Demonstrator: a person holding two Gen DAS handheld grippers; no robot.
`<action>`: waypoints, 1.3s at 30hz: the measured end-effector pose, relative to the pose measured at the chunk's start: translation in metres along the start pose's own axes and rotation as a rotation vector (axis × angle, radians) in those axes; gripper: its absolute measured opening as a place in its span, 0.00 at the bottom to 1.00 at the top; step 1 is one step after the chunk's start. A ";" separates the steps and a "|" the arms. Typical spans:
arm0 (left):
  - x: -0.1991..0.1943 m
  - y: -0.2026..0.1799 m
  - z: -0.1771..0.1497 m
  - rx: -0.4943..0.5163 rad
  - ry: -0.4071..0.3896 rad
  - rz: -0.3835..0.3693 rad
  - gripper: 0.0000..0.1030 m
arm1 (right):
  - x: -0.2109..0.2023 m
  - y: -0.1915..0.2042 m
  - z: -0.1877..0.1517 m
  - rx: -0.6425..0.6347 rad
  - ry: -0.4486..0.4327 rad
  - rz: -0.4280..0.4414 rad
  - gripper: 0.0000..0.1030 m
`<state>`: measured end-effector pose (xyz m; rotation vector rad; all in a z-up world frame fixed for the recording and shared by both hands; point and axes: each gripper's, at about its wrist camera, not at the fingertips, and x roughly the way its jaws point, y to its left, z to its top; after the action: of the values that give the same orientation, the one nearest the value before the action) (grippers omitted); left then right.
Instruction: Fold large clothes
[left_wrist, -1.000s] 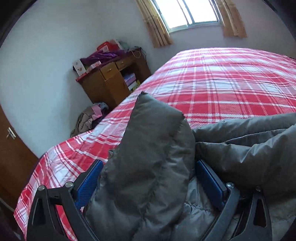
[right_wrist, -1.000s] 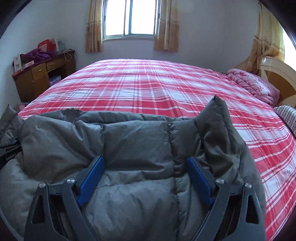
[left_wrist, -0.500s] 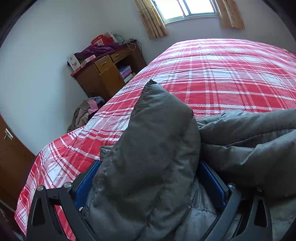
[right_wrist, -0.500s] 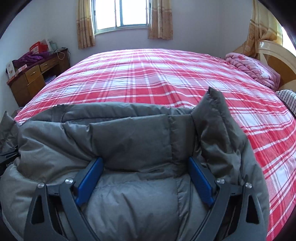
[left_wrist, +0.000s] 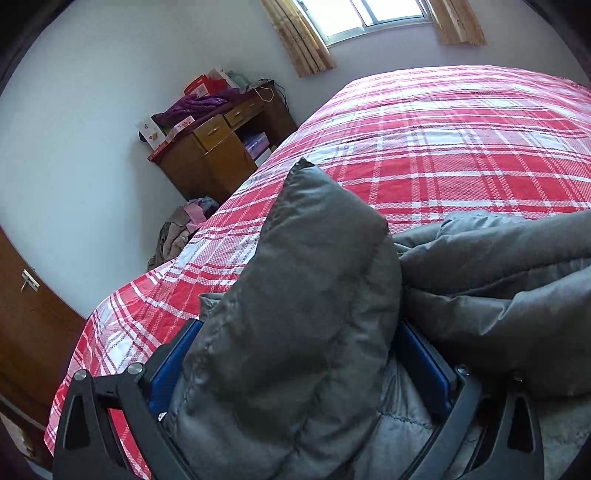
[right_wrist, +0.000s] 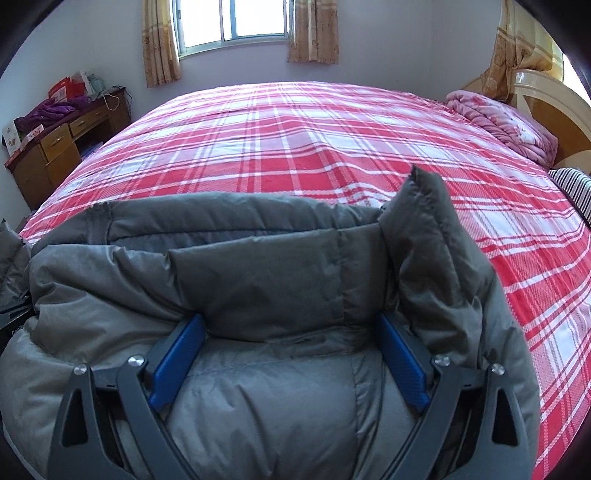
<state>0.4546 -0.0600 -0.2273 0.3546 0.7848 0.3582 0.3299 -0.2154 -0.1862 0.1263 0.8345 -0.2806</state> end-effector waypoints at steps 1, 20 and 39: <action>0.000 0.000 0.000 0.005 -0.004 -0.003 0.99 | 0.000 0.000 0.000 0.000 0.001 -0.002 0.92; 0.001 -0.004 0.000 -0.003 -0.002 -0.012 0.99 | 0.004 0.004 0.000 -0.015 0.020 -0.036 0.93; 0.002 -0.002 0.001 -0.018 0.000 -0.033 0.99 | 0.006 0.007 0.001 -0.028 0.033 -0.053 0.94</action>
<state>0.4572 -0.0616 -0.2285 0.3248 0.7866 0.3341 0.3363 -0.2098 -0.1896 0.0833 0.8750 -0.3173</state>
